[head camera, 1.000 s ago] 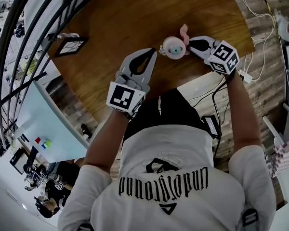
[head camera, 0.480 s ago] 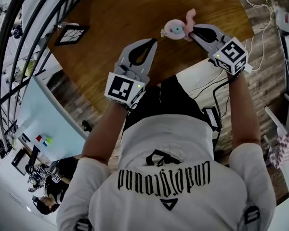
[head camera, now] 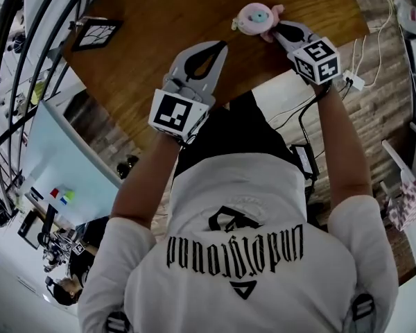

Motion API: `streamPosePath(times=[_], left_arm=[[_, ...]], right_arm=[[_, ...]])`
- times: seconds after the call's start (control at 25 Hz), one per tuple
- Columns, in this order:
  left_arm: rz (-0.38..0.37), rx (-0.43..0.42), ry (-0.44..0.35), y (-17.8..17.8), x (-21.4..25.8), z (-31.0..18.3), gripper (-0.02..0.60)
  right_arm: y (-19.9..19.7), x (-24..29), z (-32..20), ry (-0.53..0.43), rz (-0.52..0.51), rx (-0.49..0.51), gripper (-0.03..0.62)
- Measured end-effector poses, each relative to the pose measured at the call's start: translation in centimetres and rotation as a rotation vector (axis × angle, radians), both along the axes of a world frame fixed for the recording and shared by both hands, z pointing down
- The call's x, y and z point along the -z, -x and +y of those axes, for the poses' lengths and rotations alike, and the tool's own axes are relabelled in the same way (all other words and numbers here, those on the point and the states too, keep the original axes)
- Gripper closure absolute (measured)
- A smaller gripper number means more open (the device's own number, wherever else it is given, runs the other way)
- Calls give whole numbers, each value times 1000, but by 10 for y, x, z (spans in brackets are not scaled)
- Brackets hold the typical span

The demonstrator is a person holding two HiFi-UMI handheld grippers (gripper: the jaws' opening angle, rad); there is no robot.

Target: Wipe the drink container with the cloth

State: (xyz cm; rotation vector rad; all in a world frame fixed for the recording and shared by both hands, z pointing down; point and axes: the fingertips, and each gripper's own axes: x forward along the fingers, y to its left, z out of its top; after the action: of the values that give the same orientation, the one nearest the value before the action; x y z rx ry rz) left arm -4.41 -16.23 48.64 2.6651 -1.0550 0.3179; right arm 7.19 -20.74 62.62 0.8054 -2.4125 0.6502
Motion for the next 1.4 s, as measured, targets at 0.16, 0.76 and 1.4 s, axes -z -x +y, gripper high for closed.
streamPosePath(times=[0.16, 0.76, 1.4], left_arm=[[13, 11, 45, -1, 8, 6, 532], [36, -17, -53, 30, 55, 60, 532], [122, -76, -157, 80, 169, 133, 532]], right_arm=[[2, -26, 3, 16, 75, -33, 566], [15, 108, 37, -213, -50, -127, 566], [74, 299, 134, -460, -156, -144, 566]])
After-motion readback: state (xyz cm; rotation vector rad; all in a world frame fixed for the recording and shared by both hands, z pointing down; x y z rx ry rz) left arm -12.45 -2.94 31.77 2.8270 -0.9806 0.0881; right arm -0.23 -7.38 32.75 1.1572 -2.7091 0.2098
